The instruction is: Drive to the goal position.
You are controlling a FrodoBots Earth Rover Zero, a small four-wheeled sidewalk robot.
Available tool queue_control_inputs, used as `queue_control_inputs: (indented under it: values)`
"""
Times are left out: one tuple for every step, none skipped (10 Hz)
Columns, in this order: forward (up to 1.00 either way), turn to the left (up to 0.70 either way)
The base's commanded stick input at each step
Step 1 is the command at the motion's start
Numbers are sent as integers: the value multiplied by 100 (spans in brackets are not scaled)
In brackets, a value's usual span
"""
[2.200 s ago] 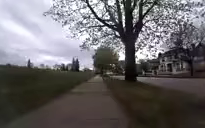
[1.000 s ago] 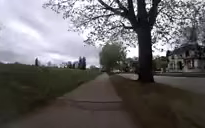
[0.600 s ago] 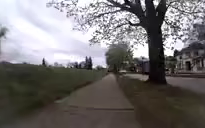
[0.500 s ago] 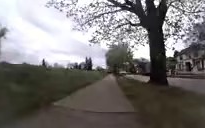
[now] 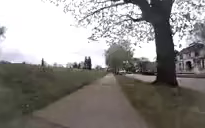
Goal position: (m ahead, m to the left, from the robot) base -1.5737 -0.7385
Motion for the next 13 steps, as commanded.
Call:
queue_control_inputs:
  values:
    - [100, 0]
    - [100, 0]
    - [100, 0]
    - [100, 0]
    - [100, 0]
    - [100, 0]
    - [100, 0]
    - [100, 0]
    - [100, 0]
    - [100, 0]
    - [100, 0]
    - [100, 0]
    - [100, 0]
